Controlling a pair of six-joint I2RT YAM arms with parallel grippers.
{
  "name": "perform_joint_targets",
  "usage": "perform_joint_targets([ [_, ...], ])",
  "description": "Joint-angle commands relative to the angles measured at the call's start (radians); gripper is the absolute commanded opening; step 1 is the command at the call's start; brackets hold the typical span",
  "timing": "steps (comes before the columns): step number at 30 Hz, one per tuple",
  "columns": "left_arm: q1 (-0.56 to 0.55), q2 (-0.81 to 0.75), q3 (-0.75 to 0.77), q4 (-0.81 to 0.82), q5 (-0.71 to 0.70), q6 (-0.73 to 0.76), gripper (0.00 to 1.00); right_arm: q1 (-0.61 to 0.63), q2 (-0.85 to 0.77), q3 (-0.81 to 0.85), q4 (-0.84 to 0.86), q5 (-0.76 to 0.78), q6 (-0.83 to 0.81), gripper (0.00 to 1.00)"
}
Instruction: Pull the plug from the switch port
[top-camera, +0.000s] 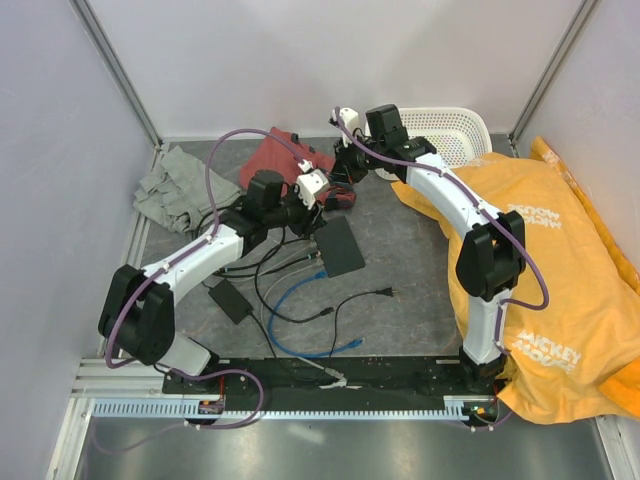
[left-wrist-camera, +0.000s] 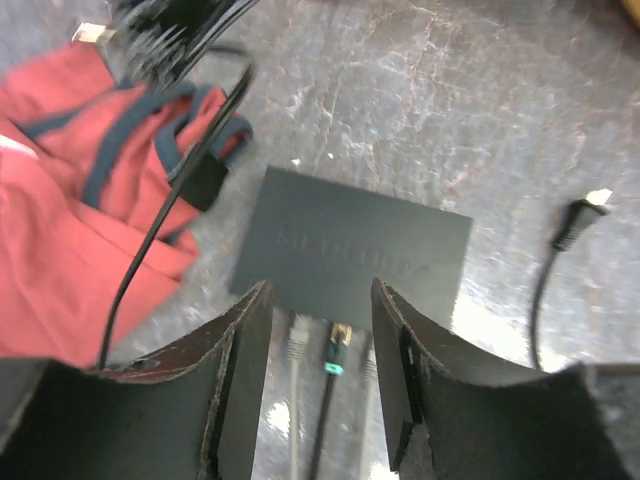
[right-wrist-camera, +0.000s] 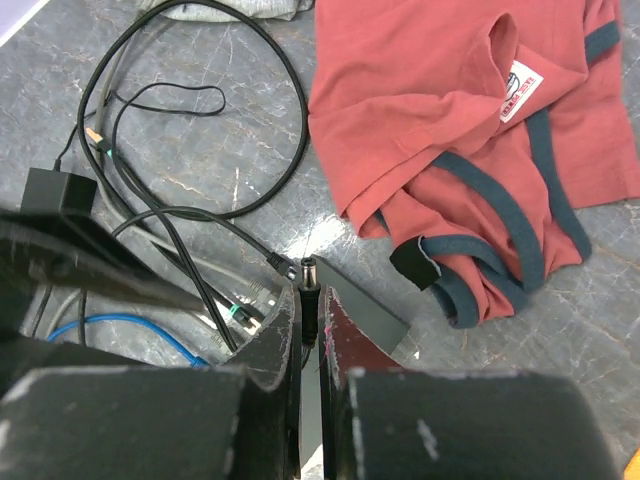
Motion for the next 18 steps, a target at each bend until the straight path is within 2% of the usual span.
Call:
perform_joint_targets([
  [1,-0.043,-0.027,-0.021,0.148,-0.151,0.140,0.50,-0.005,-0.003,-0.004,0.009,-0.027,0.039,0.00],
  [4,-0.048,-0.010,-0.012,0.159,-0.171,0.143,0.42,-0.003,-0.014,-0.033,0.009,-0.021,0.038,0.00],
  [5,-0.048,-0.012,-0.009,0.157,-0.165,0.148,0.33,-0.005,-0.017,-0.041,0.009,-0.016,0.036,0.00],
  [7,-0.050,-0.027,0.005,0.137,-0.147,0.158,0.22,-0.003,-0.026,-0.065,0.009,-0.012,0.033,0.00],
  [8,-0.050,-0.033,0.011,0.120,-0.139,0.166,0.12,-0.005,-0.029,-0.072,0.009,-0.009,0.035,0.00],
  [10,-0.048,-0.078,0.024,0.074,-0.084,0.172,0.03,-0.005,-0.032,-0.090,0.008,0.011,0.035,0.00],
  [11,-0.048,-0.101,0.016,0.071,-0.061,0.175,0.02,-0.005,-0.031,-0.092,0.008,0.019,0.033,0.00],
  [12,-0.050,-0.121,-0.005,0.071,-0.021,0.180,0.02,-0.003,-0.029,-0.096,0.006,0.022,0.035,0.00],
  [13,-0.050,-0.137,-0.013,0.070,-0.012,0.187,0.08,-0.003,-0.026,-0.099,0.006,0.025,0.035,0.00],
  [16,-0.057,-0.164,-0.042,0.070,-0.036,0.218,0.40,-0.003,-0.022,-0.095,0.008,0.016,0.044,0.00],
  [18,-0.059,-0.156,-0.057,0.077,-0.073,0.236,0.45,-0.005,-0.020,-0.093,0.011,0.013,0.049,0.00],
])
